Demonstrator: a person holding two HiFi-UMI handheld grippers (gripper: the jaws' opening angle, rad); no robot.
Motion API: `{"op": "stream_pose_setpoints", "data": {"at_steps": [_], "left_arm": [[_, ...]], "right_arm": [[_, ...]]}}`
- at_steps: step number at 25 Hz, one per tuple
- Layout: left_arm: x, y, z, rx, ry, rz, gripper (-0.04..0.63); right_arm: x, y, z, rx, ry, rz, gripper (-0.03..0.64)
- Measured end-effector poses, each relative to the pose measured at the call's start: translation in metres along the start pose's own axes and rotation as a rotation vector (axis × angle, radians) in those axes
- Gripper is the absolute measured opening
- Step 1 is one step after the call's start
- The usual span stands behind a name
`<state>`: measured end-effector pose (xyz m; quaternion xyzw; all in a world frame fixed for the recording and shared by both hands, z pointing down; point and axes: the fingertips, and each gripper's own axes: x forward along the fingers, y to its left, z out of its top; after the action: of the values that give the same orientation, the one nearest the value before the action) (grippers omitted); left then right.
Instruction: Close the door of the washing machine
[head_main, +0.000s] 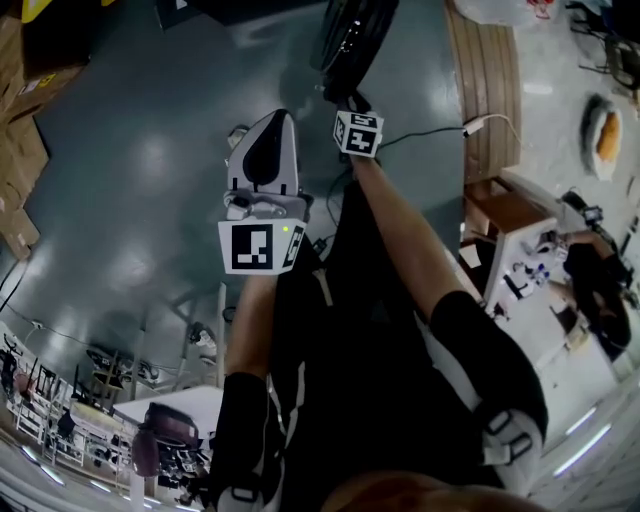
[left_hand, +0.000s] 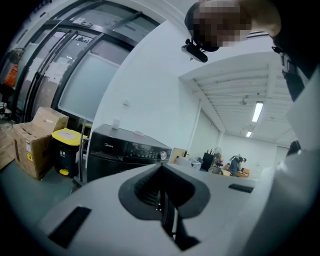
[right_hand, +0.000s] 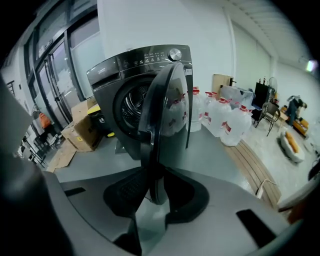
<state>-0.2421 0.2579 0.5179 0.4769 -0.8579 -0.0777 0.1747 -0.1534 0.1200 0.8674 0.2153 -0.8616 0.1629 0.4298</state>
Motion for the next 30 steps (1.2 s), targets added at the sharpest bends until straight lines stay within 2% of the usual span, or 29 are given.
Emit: {"op": "stream_pose_setpoints", "data": {"at_steps": [10,19,25,30], "left_arm": [[0.019,0.091,0.041,-0.02,0.021,-0.087,0.005],[0.03,0.155,0.05,-0.038,0.04,-0.152,0.005],[0.034,0.182,0.055,-0.021,0.049,-0.154,0.005],[0.038,0.204,0.063,-0.038,0.04,-0.127,0.005]], "right_arm": [[0.022,0.062,0.018,0.1,0.025,-0.058,0.094],[0.044,0.103,0.038,0.173,0.035,-0.121,0.097],[0.055,0.125,0.053,0.212,0.021,-0.116,0.101],[0.069,0.148,0.067,0.235,0.002,-0.08,0.111]]}}
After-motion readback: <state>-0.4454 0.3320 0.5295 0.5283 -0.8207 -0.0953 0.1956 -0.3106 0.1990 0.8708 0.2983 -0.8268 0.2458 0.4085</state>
